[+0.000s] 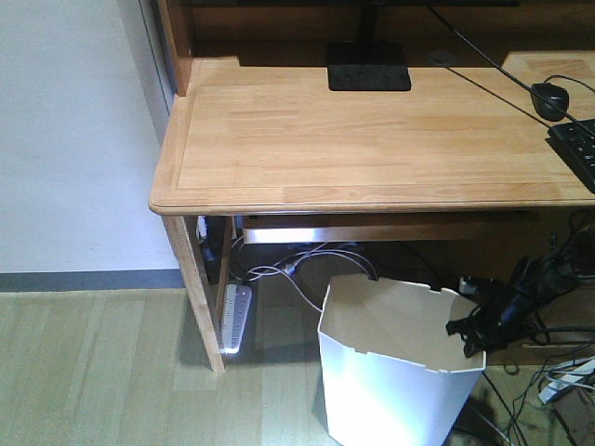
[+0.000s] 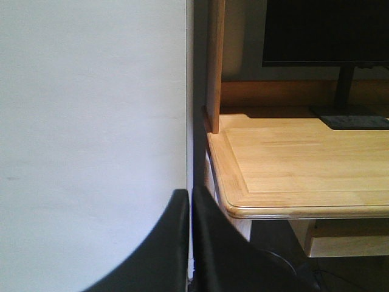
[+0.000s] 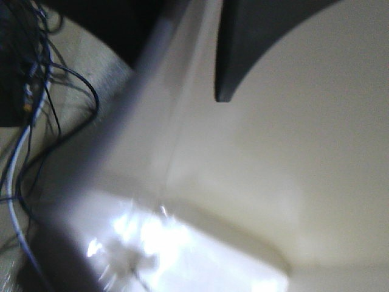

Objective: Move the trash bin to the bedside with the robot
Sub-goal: 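Close the right gripper on the bin rim nearest the robot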

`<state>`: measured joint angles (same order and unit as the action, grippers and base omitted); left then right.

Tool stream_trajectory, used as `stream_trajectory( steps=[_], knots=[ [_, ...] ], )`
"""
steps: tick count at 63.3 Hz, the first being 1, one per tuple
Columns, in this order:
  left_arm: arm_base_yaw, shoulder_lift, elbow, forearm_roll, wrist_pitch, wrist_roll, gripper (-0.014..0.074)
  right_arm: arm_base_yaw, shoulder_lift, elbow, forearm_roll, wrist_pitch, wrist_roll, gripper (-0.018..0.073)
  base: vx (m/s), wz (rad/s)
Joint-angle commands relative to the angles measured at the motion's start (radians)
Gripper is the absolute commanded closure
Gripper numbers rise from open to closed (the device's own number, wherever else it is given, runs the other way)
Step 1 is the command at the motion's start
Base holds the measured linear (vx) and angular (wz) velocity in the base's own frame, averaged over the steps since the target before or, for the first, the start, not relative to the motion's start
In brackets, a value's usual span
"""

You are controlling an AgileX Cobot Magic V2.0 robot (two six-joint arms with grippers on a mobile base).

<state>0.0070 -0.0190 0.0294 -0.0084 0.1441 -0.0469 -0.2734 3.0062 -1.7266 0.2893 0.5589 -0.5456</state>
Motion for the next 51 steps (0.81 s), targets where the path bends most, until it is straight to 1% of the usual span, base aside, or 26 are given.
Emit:
stream_trajectory(
  steps=[1, 19, 27, 38, 51],
  knots=[
    [-0.003, -0.010, 0.028, -0.009, -0.071, -0.009, 0.0602, -0.003, -0.126, 0.033, 0.067, 0.045, -0.098, 0.0565, 0.00, -0.01],
    [-0.003, -0.010, 0.028, -0.009, -0.071, -0.009, 0.0602, -0.002, -0.205, 0.315, 0.069, -0.281, -0.110, 0.0565, 0.00, 0.00],
    [-0.003, -0.010, 0.028, -0.009, -0.071, -0.009, 0.0602, -0.002, -0.266, 0.434, 0.073, -0.390, -0.120, 0.0565, 0.00, 0.00],
    [-0.003, -0.010, 0.028, -0.009, -0.071, -0.009, 0.0602, -0.002, -0.384, 0.591, 0.073, -0.461, -0.181, 0.0565, 0.00, 0.00],
    [-0.003, -0.010, 0.028, -0.009, -0.071, -0.009, 0.0602, -0.002, -0.534, 0.724, 0.076, -0.468, -0.215, 0.0565, 0.00, 0.00]
  ],
)
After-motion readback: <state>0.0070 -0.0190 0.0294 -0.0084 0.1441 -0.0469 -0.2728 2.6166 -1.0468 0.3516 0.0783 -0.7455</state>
